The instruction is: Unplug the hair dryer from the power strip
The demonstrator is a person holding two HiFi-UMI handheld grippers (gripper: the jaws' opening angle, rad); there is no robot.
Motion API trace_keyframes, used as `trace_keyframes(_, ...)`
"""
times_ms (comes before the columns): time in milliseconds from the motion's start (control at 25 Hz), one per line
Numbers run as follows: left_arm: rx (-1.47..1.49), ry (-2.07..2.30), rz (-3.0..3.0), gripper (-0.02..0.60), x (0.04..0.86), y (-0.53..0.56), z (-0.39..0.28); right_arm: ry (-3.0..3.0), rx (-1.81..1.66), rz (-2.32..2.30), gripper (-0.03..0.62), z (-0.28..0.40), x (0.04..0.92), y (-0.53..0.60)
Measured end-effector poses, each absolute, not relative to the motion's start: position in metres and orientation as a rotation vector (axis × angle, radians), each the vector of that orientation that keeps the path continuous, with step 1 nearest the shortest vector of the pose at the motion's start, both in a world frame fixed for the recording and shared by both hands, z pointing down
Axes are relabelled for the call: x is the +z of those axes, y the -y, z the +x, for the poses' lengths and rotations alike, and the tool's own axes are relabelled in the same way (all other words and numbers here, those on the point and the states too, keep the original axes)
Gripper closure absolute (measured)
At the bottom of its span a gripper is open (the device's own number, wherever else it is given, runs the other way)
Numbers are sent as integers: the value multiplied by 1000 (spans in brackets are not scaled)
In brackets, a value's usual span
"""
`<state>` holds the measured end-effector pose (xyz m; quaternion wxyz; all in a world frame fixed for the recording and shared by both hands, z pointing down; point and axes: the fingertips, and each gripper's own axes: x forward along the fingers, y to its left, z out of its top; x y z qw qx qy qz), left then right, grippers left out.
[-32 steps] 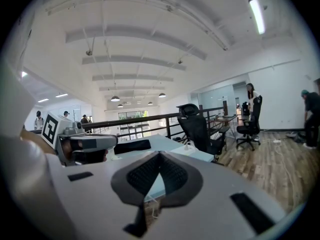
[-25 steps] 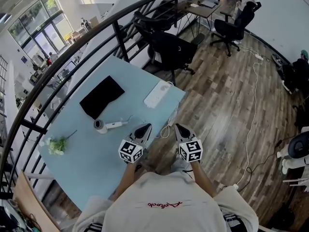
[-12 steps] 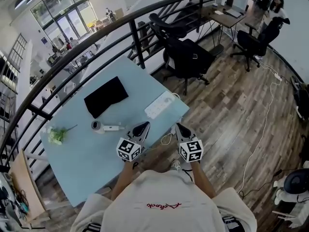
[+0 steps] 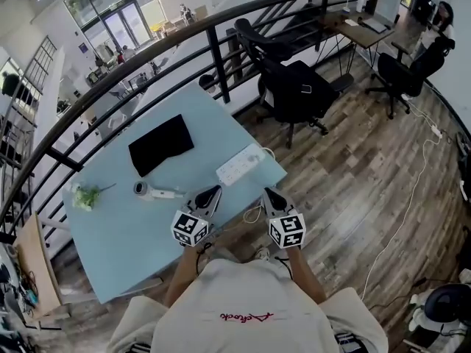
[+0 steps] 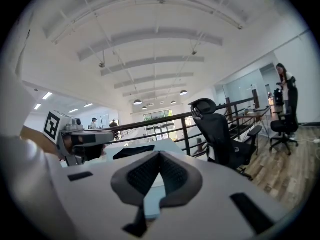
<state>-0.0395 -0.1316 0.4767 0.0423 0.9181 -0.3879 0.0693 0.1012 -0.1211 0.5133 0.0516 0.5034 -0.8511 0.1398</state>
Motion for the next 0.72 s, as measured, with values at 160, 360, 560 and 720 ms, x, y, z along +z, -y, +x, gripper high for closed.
trace_keyframes(160, 240, 1178, 2803, 574, 483, 137, -33, 2590, 443, 1539, 577, 107, 516, 127)
trace_keyframes(360, 258, 1165, 2799, 574, 491, 144, -30, 2570, 474, 1530, 577, 107, 528, 131)
trace_keyframes(560, 243, 1153, 2781, 574, 499, 162, -36, 2542, 485, 1534, 577, 104, 535, 143)
trace_keyframes(720, 226, 1119, 2773, 574, 505, 185, -35, 2509, 479, 1566, 577, 106, 533, 165)
